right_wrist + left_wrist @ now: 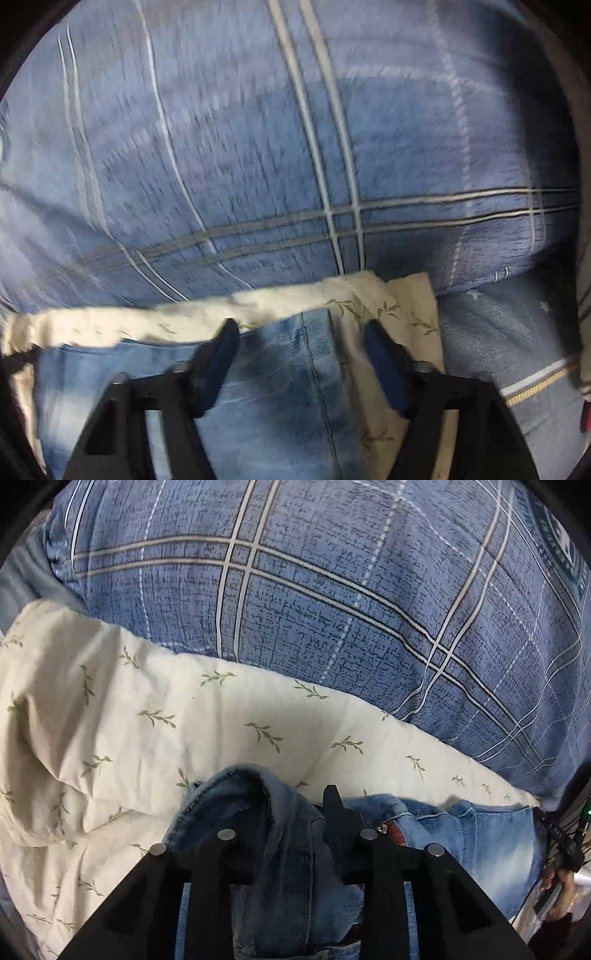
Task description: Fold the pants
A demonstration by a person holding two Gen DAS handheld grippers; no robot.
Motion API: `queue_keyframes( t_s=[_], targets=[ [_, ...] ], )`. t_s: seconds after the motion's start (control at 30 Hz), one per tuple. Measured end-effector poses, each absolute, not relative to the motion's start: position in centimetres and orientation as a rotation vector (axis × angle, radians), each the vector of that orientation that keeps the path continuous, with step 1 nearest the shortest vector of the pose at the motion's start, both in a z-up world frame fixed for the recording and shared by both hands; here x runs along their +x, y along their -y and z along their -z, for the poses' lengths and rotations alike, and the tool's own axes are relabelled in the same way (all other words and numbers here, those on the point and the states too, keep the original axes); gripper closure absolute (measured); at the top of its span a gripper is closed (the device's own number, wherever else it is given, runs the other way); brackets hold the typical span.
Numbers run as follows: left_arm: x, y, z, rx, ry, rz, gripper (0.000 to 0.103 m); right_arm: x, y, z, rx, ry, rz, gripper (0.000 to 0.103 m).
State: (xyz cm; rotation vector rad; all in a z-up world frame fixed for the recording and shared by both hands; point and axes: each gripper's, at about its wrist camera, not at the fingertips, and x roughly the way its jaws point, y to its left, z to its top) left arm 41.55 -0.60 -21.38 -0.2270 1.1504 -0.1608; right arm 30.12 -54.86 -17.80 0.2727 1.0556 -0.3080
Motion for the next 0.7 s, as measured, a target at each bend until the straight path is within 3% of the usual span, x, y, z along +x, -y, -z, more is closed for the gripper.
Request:
queue_keyframes(
  t_s=[0.03,0.1,0.4,0.7],
  targets=[
    [41.3,0.7,21.0,-0.201,-1.136,0.143,0.09,30.2,54.6,17.8,0.257,-1.05,0.315,0.067],
    [40.7,0.6,19.9,-0.199,-1.102,0.148,0.093,29.6,53.9,16.8,0.22,-1.013,0.329,0.081],
    [33.8,-2.6,11.0,-0.296,-0.897,0.251,0.095,21.3,53.0,8.6,0.334,-0.792,0.278,0.084],
    [24.7,-7.6,7.9,-0.374,-0.798,0.326,0.095,9.7,51.7,3.8,0.398,-0.656,0.312,0.084]
  ],
)
